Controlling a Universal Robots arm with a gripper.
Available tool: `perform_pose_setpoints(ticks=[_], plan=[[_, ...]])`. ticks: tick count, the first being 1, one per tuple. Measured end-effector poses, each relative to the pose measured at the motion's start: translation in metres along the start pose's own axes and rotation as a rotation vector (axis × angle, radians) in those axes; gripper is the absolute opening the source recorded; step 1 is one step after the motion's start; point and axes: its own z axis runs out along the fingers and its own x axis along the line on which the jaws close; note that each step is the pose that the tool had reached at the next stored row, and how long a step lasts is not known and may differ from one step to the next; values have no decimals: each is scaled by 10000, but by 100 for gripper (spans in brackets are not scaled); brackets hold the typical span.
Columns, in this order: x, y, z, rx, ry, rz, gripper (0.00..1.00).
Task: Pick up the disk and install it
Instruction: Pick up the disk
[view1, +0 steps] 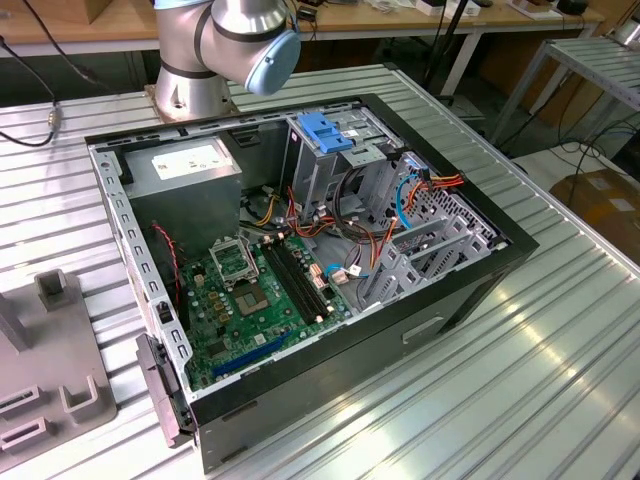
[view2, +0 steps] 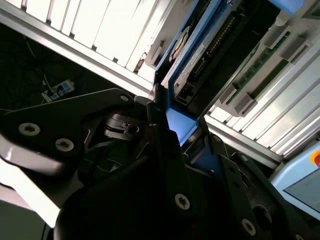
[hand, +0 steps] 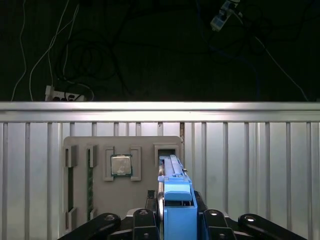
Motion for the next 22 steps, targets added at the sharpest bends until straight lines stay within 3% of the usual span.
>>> perform_pose_setpoints(ticks=[4, 14, 22], plan=[[-1, -5, -76, -26, 1, 1, 37], [-1, -15, -166, -77, 1, 1, 37], [-2, -18, -288, -118, 1, 1, 37]])
